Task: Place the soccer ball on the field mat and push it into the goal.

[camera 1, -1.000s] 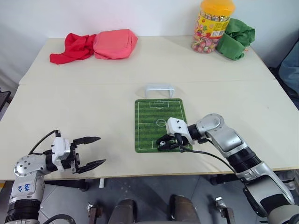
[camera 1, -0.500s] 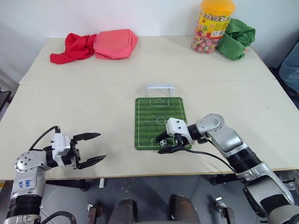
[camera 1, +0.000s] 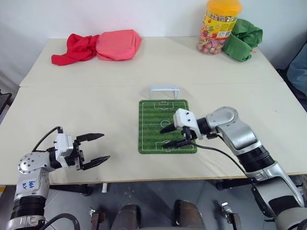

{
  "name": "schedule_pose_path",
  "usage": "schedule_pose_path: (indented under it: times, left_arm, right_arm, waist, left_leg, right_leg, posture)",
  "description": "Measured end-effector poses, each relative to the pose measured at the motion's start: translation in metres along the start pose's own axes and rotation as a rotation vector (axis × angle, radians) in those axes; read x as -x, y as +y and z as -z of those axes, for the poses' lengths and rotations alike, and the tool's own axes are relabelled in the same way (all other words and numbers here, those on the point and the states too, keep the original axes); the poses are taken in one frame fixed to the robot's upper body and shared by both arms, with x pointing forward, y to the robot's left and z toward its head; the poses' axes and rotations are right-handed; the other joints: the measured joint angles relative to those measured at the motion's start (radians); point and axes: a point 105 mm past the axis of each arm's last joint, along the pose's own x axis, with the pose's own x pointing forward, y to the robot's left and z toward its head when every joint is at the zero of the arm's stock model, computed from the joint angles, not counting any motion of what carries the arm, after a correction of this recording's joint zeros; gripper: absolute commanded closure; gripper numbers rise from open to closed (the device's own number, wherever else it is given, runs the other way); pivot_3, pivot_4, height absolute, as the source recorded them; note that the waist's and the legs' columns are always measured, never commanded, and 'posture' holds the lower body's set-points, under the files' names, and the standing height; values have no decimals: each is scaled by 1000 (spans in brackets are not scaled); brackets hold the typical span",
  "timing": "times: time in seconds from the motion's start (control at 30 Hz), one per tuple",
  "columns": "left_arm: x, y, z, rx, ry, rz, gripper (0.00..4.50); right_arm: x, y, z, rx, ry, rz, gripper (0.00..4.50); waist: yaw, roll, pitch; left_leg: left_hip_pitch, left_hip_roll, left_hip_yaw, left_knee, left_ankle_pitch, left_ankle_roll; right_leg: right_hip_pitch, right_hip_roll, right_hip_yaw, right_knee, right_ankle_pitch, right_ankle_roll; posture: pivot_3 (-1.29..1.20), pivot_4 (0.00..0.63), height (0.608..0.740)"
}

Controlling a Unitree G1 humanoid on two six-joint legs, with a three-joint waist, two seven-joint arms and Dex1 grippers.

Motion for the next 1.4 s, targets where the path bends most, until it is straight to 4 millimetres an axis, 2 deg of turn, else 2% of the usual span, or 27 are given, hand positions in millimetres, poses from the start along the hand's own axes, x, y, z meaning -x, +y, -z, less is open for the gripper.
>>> schedule_pose_path:
  times: [0.1, 0.2, 0.3, 0.37, 0.53, 0.7, 0.9, 1.0, 1.17, 1.2, 1.3, 1.4]
  left_arm:
    - [-3, 1, -2, -7, -5, 12, 0]
    - [-7, 3, -3, -13, -11, 28, 0]
    - [-7, 4, 0, 1, -10, 40, 0]
    - [-7, 6, 1, 8, -8, 47, 0]
    - [-12, 11, -6, -21, -17, 59, 0]
    - [-10, 8, -3, -9, -11, 63, 0]
    - [-8, 5, -1, 1, -4, 70, 0]
    - [-5, 3, -1, 6, 3, 69, 0]
    - [-1, 5, -5, -11, 16, 57, 0]
    - [0, 5, -5, -12, 19, 54, 0]
    - [-1, 7, -6, -16, 17, 49, 0]
    - [-2, 9, -8, -24, 14, 44, 0]
  right_arm:
    - [4, -3, -5, -1, -14, 40, 2317]
    - [21, 6, -4, -9, -21, 73, 3365]
    - [34, 24, 12, -64, 6, 76, 4462]
    - [32, 33, 15, -85, -2, 57, 4462]
    - [27, 42, 7, -64, -25, 29, 4462]
    - [12, 58, 21, -139, -39, -40, 4462]
    - [-1, 51, 35, -153, -53, -72, 4462]
    - [-11, 39, 37, -146, -61, -73, 4462]
    - [-17, 5, 45, -126, -42, -7, 4462]
    - [-16, -8, 46, -115, -32, 31, 4462]
    - [-3, -45, 45, -76, -9, 186, 4462]
    - [17, -74, 32, -54, -46, 351, 4462]
  waist:
    - [0, 0, 0]
    - [9, 0, 0]
    - [15, -1, 0]
    - [13, -1, 0]
    - [0, -1, 1]
    - [2, -1, 1]
    - [0, -1, 1]
    - [-3, -2, 1]
    - [-1, -1, 1]
    - [-3, -1, 1]
    - [-2, -1, 1]
    - [-4, -1, 1]
  left_leg:
    - [0, 0, 1, 0, 0, 0]
    - [-1, 0, 0, 0, -1, 0]
    - [-1, 0, 1, 0, -1, 1]
    - [-1, 0, 3, 0, -1, 1]
    - [-1, 0, 3, 1, -1, 1]
    - [-1, 0, 3, 2, -2, 1]
    - [-1, 0, 3, 2, -2, 1]
    - [0, 1, 3, 2, -2, 1]
    - [0, 1, 3, 2, -2, 1]
    - [0, 1, 3, 2, -2, 1]
    - [0, 1, 3, 2, -2, 1]
    - [-1, 1, 3, 1, -2, 1]
  right_leg:
    - [-1, 0, 0, 0, 0, 0]
    - [-1, 0, 0, 0, 0, 0]
    - [-1, 0, 0, -1, 0, 0]
    - [-1, 0, 1, 0, 0, 0]
    - [-1, 0, 1, 1, 0, 0]
    - [-1, 0, 2, 0, 0, 0]
    - [-1, 0, 2, 1, 0, 0]
    - [-2, 0, 2, 1, 0, 0]
    - [-2, 0, 2, 1, 0, 0]
    - [-2, 0, 2, 1, 0, 0]
    - [-2, 0, 3, 1, 0, 0]
    - [-4, 1, 3, 1, 0, 0]
  posture:
    - [0, 150, 740]
    - [0, 150, 740]
    - [0, 150, 740]
    - [0, 150, 740]
    - [0, 150, 740]
    - [0, 150, 740]
    - [0, 150, 740]
    - [0, 150, 740]
    - [0, 150, 740]
    - [0, 150, 740]
    - [0, 150, 740]
    - [0, 150, 740]
